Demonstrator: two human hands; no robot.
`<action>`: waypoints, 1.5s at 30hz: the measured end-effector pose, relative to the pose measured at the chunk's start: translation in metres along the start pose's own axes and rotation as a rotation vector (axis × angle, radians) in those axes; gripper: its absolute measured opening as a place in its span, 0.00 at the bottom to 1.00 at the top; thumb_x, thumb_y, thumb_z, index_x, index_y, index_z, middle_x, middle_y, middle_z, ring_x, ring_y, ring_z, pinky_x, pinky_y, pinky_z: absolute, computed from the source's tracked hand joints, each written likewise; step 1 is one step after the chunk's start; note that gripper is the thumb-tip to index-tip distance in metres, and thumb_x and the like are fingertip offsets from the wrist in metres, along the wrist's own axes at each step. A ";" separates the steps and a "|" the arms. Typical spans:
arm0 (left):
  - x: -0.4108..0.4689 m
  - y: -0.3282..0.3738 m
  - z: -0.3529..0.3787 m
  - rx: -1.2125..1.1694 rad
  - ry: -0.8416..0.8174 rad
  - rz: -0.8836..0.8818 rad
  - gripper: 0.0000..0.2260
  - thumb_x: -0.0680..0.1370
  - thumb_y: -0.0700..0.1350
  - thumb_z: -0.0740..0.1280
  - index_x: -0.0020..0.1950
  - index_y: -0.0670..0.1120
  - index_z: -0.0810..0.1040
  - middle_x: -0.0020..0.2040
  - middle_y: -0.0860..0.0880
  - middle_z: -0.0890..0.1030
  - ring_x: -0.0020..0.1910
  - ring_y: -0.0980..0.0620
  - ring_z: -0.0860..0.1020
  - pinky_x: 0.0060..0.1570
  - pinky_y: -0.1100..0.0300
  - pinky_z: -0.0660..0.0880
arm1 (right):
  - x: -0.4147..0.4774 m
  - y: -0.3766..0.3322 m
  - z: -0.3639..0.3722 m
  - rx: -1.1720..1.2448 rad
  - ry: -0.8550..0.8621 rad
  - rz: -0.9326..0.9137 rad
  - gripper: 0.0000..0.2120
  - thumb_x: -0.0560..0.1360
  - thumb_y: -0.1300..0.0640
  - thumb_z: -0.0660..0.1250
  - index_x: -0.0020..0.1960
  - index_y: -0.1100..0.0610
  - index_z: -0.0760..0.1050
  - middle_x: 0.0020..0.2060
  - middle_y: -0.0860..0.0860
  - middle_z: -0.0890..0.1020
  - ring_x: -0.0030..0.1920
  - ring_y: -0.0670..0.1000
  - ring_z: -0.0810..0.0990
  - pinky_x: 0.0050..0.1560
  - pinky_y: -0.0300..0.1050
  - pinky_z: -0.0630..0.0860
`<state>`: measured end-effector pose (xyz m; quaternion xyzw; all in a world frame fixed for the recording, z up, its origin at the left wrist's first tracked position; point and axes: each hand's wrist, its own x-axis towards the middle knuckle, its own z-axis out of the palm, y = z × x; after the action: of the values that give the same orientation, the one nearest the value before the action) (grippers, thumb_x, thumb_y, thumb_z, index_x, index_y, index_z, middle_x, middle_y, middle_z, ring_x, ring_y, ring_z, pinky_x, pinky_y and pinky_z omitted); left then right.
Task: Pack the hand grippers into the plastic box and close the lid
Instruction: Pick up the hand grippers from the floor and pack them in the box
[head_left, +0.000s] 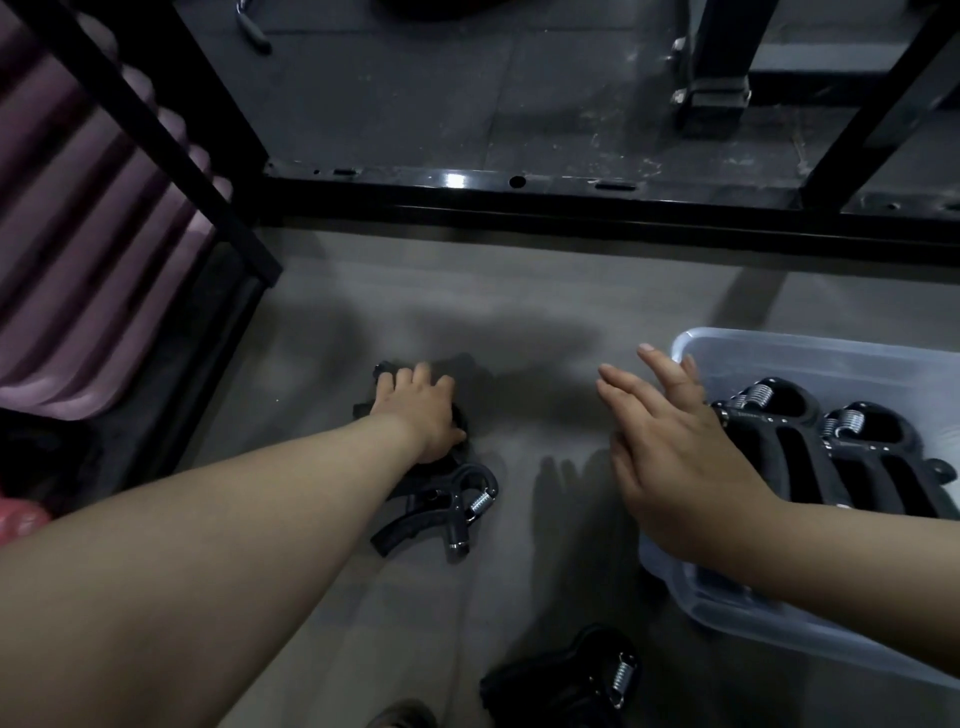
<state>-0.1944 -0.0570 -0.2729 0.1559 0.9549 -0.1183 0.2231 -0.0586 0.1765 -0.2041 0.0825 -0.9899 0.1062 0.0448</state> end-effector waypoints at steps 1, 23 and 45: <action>0.000 -0.001 0.001 0.003 0.008 0.011 0.29 0.73 0.64 0.65 0.68 0.51 0.65 0.67 0.44 0.66 0.68 0.41 0.63 0.66 0.46 0.59 | 0.000 0.000 0.000 0.000 -0.001 0.000 0.26 0.73 0.56 0.54 0.66 0.65 0.74 0.65 0.57 0.76 0.72 0.64 0.62 0.74 0.62 0.52; 0.002 -0.009 0.001 0.216 0.076 0.232 0.26 0.75 0.64 0.59 0.65 0.47 0.65 0.65 0.46 0.70 0.67 0.42 0.65 0.69 0.43 0.54 | 0.001 -0.004 0.000 -0.017 -0.007 0.062 0.30 0.73 0.54 0.53 0.70 0.69 0.68 0.72 0.63 0.67 0.76 0.61 0.57 0.75 0.57 0.50; -0.024 -0.009 -0.036 -0.415 0.254 -0.014 0.17 0.76 0.60 0.65 0.49 0.48 0.64 0.45 0.46 0.77 0.47 0.42 0.76 0.46 0.52 0.69 | 0.001 -0.005 -0.004 -0.041 -0.039 0.073 0.29 0.72 0.53 0.52 0.66 0.69 0.72 0.70 0.66 0.69 0.74 0.64 0.59 0.74 0.58 0.51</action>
<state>-0.1914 -0.0607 -0.2289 0.1140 0.9802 0.0993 0.1277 -0.0581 0.1727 -0.1987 0.0477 -0.9949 0.0861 0.0233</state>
